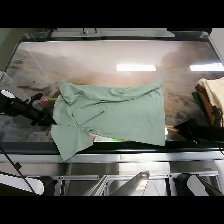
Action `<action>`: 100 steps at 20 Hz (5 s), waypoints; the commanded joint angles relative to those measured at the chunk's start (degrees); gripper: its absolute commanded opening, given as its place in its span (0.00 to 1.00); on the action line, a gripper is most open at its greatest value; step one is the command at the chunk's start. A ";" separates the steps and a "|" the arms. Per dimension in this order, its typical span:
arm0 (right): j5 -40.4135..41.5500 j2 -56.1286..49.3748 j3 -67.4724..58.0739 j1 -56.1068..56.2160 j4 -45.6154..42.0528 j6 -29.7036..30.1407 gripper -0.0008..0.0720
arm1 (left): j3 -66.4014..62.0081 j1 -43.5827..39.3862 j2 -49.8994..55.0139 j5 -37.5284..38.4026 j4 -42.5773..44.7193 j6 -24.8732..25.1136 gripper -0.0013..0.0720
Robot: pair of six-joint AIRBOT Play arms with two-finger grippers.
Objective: Fold the shirts.
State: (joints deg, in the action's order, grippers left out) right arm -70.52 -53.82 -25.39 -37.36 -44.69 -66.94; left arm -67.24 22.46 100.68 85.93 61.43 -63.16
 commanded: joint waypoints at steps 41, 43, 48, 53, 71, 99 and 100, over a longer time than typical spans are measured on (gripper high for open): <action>7.23 -18.67 2.49 17.05 7.87 5.68 0.03 | 6.05 2.10 -0.02 -2.21 -5.20 5.29 0.36; 6.60 -18.64 1.68 17.03 7.89 5.66 0.03 | 7.76 3.72 -0.02 -3.91 -5.09 5.27 0.32; 5.60 -18.32 0.81 17.03 7.89 5.68 0.03 | 3.52 9.09 -0.04 0.55 -10.49 5.25 0.10; 1.36 -14.88 -2.64 17.03 16.13 8.96 0.03 | 5.55 9.75 -0.37 6.43 -21.73 7.15 0.04; 11.47 25.79 -57.79 -1.27 35.56 17.14 0.03 | -30.12 32.06 -55.41 12.70 -85.35 7.98 0.04; -1.92 -57.75 -55.78 13.11 36.96 17.68 0.03 | -39.01 -7.82 15.65 -7.58 -17.90 2.12 0.03; -1.44 -57.83 -55.78 13.09 35.91 17.68 0.03 | -39.06 -8.35 15.80 -8.61 -16.61 2.10 0.03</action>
State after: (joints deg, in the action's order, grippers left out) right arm -72.60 -110.10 -79.07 -24.29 -7.66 -49.21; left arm -103.50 15.42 113.75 77.10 38.54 -59.44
